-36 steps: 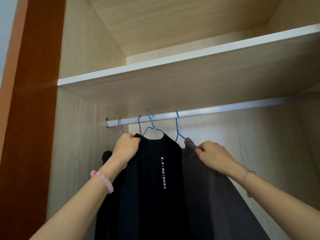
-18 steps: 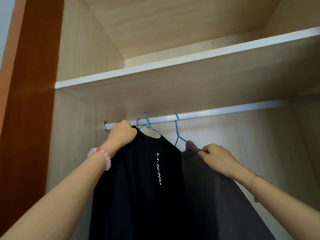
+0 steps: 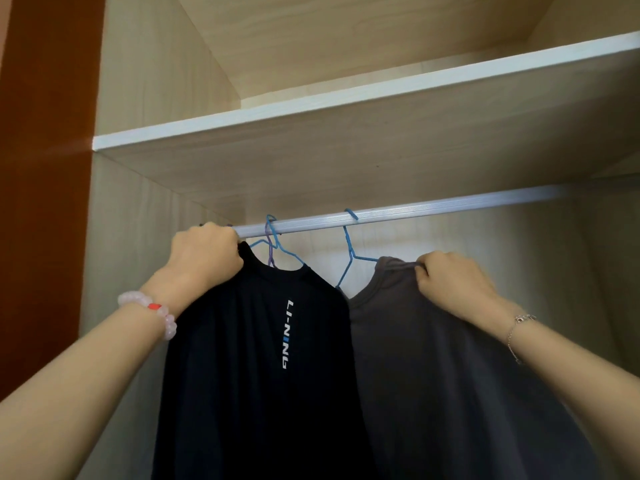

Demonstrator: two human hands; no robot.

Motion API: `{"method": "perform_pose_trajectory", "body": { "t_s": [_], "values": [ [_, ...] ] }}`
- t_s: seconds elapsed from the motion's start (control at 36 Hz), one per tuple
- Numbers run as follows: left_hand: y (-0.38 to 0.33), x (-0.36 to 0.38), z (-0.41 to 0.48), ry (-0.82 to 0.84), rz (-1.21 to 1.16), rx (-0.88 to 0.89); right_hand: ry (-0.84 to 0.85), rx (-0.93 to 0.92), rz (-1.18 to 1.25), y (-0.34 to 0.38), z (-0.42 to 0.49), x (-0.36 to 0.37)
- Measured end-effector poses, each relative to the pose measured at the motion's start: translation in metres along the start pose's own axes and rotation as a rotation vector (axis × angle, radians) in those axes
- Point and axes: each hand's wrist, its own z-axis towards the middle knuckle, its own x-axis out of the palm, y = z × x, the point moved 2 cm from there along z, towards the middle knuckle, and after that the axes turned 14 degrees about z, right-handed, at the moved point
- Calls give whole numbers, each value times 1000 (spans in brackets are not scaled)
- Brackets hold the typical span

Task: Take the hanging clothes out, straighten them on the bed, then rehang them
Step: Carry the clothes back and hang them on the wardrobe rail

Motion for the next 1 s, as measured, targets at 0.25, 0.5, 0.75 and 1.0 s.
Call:
{"method": "perform_pose_trajectory", "body": {
  "t_s": [0.25,0.5,0.75,1.0],
  "values": [
    [-36,9,-15,43,-333,-35,-56,38,-184,-5,-4,-24],
    [-49,10,-12,-124,-41,43,-99,223,-202,-57,-14,-65],
    [-67,30,-20,32,-420,-22,-73,225,-169,-78,-29,-68],
    [-87,35,-7,528,-1037,23,131,334,4,-75,-24,-77]
  ]
}}
